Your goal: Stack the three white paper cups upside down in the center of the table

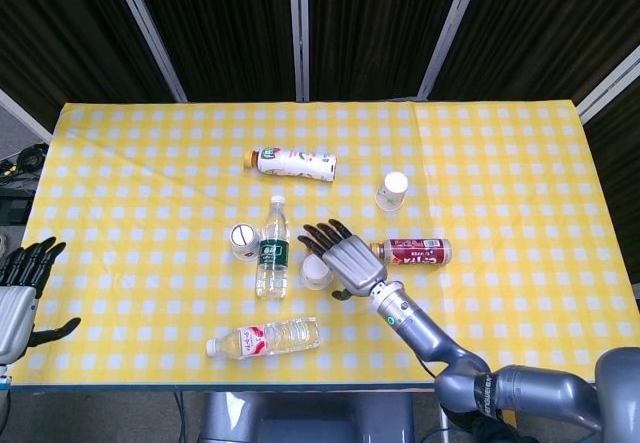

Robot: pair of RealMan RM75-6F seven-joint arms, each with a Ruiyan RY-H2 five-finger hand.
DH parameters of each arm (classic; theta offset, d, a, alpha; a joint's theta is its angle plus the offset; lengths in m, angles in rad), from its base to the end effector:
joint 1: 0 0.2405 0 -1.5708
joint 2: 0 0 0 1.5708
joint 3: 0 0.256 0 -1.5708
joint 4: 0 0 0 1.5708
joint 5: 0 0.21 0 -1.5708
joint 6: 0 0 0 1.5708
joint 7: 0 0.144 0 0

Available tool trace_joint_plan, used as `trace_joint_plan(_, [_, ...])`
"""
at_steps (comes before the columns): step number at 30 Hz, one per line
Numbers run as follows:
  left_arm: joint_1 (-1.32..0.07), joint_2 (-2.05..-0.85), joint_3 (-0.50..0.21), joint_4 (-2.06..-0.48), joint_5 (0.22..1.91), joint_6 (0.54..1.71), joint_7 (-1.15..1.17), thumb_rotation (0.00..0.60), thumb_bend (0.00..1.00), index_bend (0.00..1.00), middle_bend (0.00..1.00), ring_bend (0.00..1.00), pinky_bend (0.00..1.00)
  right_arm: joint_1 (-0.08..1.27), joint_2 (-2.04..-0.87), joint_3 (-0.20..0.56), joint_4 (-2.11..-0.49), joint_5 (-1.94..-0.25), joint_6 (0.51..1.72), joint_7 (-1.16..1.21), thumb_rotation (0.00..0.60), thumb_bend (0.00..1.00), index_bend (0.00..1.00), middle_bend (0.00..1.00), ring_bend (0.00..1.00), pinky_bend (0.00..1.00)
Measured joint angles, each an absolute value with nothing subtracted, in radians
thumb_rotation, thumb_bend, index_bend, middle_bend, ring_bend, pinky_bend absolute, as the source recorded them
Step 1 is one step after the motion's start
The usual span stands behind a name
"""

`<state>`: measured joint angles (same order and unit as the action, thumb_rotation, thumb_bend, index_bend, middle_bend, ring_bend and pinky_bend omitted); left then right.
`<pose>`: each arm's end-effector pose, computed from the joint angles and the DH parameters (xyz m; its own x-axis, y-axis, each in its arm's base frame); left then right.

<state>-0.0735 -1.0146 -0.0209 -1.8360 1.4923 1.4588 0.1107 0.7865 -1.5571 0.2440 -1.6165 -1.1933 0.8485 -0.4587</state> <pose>-0.2798 0.1682 0.1649 0.3880 0.0706 0.9190 0.9214 -0.0053 -0.3886 -0.0803 -0.3233 -0.0290 0.4968 -0.2505 0.8309 -0.7618 -0.5845 0.2793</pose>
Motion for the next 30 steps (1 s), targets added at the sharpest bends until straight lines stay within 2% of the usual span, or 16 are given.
trace_joint_plan(7, [-0.077, -1.017, -0.024, -1.836, 1.482, 1.453, 0.111, 0.600, 0.00, 0.00, 0.00, 0.00, 0.00, 0.767, -1.411, 0.290, -1.676, -1.181, 0.892, -0.427, 0.600, 0.00, 0.01, 0.00, 0.00, 0.00])
trace_joint_plan(12, [-0.083, -1.016, -0.025, -1.840, 1.477, 1.442, 0.108, 0.600, 0.00, 0.00, 0.00, 0.00, 0.00, 0.778, -1.372, 0.338, -1.613, -1.102, 0.876, -0.386, 0.600, 0.02, 0.05, 0.01, 0.00, 0.01])
trace_joint_plan(17, [-0.086, -1.022, -0.034, -1.834, 1.456, 1.441, 0.117, 0.600, 0.00, 0.00, 0.00, 0.00, 0.00, 0.825, -1.382, 0.364, -1.443, -1.013, 0.799, -0.353, 0.600, 0.05, 0.07, 0.13, 0.04, 0.08])
trace_joint_plan(21, [-0.089, -1.025, -0.043, -1.827, 1.434, 1.437, 0.114, 0.600, 0.00, 0.00, 0.00, 0.00, 0.00, 0.874, -1.414, 0.377, -1.294, -0.951, 0.717, -0.320, 0.600, 0.06, 0.11, 0.17, 0.08, 0.16])
trace_joint_plan(30, [-0.107, -1.040, -0.061, -1.806, 1.369, 1.402, 0.137, 0.600, 0.00, 0.00, 0.00, 0.00, 0.00, 0.982, -1.554, 0.360, -0.961, -0.903, 0.545, -0.247, 0.600, 0.09, 0.15, 0.23, 0.15, 0.25])
